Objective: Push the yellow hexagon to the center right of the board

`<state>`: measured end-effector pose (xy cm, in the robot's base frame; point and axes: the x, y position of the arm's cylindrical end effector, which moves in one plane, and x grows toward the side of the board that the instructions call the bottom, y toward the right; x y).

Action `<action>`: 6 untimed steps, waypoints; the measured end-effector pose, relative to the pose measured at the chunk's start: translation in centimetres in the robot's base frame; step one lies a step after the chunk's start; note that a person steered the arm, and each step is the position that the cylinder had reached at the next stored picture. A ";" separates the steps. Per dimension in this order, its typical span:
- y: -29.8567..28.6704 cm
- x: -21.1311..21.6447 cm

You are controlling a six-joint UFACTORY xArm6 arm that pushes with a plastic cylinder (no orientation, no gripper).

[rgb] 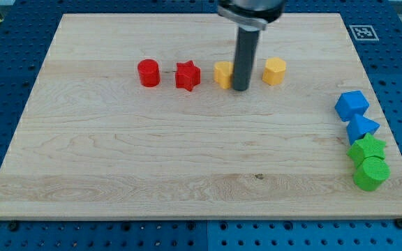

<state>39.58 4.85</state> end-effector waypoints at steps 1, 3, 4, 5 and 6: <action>-0.6 -3.8; 3.1 -4.1; 5.6 -3.6; 7.2 -1.9; 8.6 -0.5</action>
<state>39.08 13.46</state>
